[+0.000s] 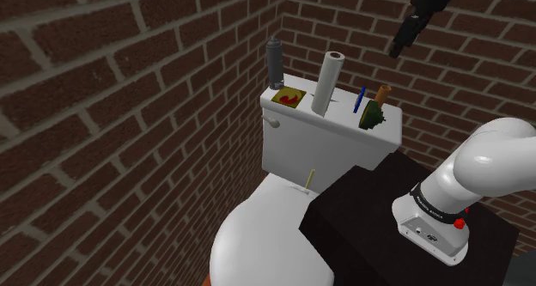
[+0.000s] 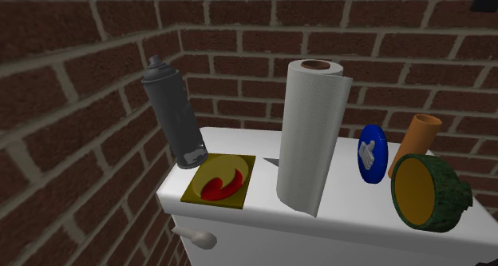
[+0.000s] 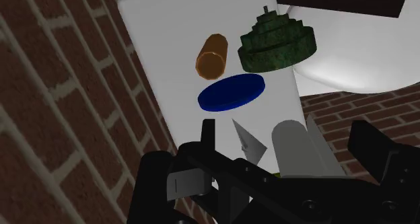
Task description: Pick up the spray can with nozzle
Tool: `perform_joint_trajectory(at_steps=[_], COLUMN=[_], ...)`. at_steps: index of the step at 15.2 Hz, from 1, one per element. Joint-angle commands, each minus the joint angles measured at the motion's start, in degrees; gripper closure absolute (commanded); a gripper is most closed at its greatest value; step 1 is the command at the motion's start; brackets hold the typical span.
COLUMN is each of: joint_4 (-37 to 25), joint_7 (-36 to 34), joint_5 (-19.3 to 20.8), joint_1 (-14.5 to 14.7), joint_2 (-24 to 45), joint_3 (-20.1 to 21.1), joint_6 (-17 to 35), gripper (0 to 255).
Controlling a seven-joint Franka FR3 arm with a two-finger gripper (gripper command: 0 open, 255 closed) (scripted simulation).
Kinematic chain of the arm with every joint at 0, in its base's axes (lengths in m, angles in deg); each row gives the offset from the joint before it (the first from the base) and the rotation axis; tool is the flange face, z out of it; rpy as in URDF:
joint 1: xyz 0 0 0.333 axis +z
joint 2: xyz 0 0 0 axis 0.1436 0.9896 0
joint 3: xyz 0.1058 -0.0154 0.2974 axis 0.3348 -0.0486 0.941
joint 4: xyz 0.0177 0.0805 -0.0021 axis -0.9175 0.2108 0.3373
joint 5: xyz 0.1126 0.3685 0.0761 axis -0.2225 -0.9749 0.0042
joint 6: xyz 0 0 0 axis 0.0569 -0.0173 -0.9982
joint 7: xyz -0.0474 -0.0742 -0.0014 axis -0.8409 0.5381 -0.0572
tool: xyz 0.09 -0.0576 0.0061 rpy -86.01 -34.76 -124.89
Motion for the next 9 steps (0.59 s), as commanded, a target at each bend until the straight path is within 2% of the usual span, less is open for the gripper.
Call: perform_joint_trajectory(at_steps=[1, 9], joint_4=[0.00, -6.01], joint_7=[0.00, -11.30], joint_5=[0.00, -4.67], joint_1=[0.00, 0.37], joint_2=[0.00, 14.77], joint_3=[0.00, 5.19], joint_6=[0.00, 9.18], gripper=[0, 0])
